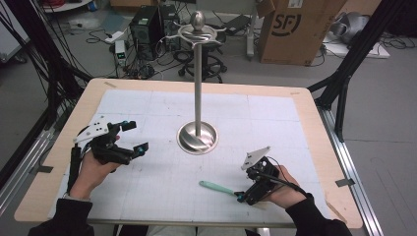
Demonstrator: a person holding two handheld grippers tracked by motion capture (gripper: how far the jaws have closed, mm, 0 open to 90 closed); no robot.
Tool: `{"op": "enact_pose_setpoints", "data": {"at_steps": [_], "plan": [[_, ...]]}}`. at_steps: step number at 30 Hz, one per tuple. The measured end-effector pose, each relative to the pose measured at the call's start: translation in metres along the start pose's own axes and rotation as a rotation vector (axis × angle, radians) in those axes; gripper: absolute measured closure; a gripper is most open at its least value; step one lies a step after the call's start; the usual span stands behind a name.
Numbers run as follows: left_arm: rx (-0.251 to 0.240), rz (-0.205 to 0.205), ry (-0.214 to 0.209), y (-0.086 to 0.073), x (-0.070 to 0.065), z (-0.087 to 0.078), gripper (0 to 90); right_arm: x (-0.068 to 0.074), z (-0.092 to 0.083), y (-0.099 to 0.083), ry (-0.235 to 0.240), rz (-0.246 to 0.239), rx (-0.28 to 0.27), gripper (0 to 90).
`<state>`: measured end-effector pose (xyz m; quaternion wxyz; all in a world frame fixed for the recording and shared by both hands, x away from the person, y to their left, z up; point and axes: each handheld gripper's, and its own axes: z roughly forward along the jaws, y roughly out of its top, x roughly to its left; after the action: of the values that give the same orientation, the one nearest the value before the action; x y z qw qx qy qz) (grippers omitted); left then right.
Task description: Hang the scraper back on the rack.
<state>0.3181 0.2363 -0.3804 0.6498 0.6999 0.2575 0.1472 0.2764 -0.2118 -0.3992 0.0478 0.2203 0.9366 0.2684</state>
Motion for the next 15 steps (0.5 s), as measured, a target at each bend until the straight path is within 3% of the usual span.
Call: {"op": "enact_pose_setpoints", "data": {"at_steps": [8,13,15], "plan": [[0.017,0.002,0.004,-0.001,0.001,-0.001,1.9,0.001,0.012,0.01,0.01,-0.026,0.145,6.8],[0.007,-0.002,0.014,0.0,0.0,-0.006,1.9,-0.001,0.018,0.016,0.031,-0.035,0.231,20.8],[0.01,-0.002,0.017,0.0,-0.001,-0.008,1.9,0.001,0.02,0.018,0.027,-0.061,0.258,27.0]]}}
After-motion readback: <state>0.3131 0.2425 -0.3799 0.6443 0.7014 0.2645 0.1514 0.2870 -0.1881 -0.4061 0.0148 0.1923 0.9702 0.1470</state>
